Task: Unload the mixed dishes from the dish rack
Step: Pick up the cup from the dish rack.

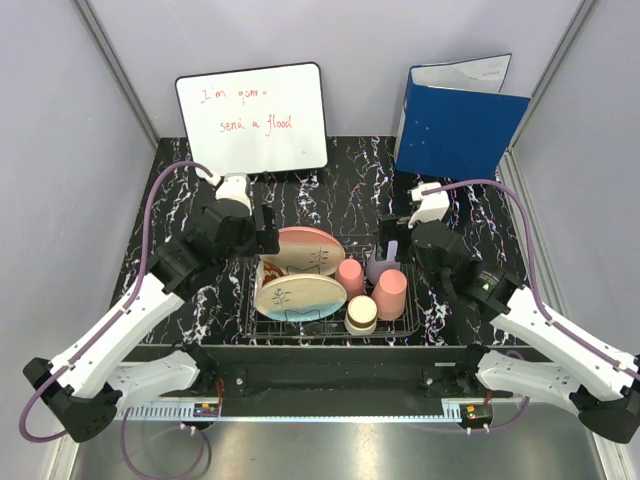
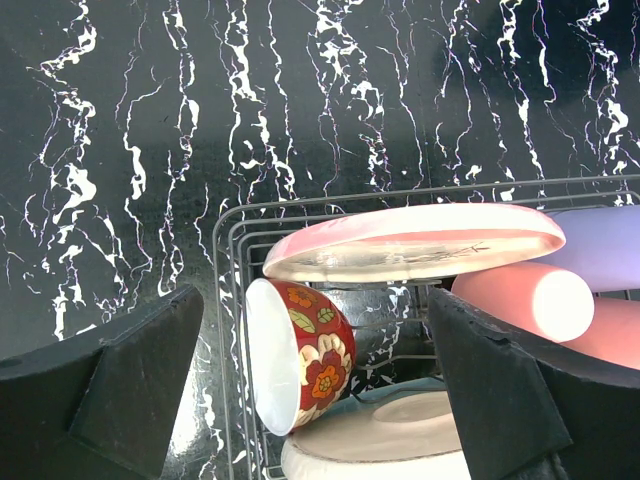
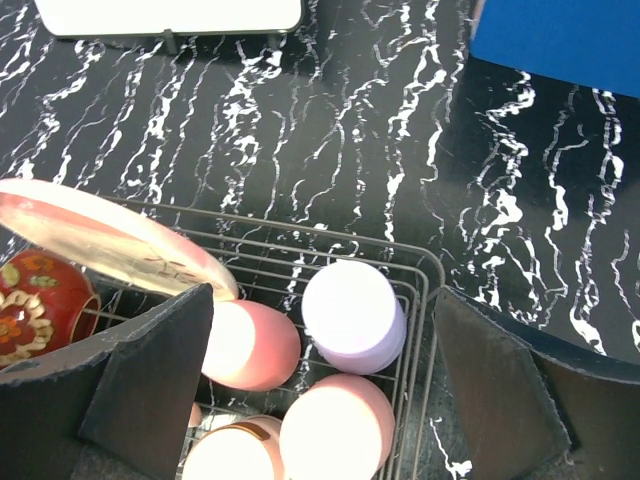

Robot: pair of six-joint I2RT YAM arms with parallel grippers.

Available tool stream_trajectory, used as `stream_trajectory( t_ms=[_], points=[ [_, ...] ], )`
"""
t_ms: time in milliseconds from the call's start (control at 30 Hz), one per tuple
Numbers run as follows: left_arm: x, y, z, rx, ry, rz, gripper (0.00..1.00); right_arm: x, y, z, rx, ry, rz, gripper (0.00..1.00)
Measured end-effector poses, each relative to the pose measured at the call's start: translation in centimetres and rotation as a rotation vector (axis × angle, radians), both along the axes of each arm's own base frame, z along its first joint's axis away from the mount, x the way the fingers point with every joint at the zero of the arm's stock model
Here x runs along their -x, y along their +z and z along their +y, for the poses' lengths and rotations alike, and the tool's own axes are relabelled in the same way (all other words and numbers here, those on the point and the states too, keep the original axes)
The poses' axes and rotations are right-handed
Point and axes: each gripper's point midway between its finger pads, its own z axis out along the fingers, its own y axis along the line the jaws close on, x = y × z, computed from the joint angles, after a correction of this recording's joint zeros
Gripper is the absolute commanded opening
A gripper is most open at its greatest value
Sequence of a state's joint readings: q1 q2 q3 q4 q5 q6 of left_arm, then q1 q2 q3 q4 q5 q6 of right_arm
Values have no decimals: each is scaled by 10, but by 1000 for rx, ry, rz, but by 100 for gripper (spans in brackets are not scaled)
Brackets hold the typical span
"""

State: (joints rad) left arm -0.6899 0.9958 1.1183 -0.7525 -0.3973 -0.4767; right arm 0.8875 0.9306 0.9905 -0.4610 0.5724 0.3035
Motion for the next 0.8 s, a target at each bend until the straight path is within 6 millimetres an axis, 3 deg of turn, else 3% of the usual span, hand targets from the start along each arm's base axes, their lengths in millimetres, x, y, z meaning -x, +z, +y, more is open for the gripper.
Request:
stream_trajectory(
  t_ms=[367,400,433,467,533,667,800],
  points=[
    [1,6,1,17,3,-18,99,12,4,-15,-39,-16,-10,98],
    [1,6,1,17,4,-19,99,13,1,-17,-32,-21,3,95],
    [1,5,2,17,4,-19,99,15,-2,-19,-24,-24,18,80],
    [2,5,2,17,4,-18,99,17,-7,-21,-17,-29,36,73],
    [2,2,2,14,5,-13,99,22,-15,-25,-4,-35,69,69],
    [2,-2,2,11,6,-6,99,36,-30,-31,-25,-28,123,89],
    [2,-3,2,11,6,-6,99,51,-49,-36,-42,-15,189,100]
  ],
)
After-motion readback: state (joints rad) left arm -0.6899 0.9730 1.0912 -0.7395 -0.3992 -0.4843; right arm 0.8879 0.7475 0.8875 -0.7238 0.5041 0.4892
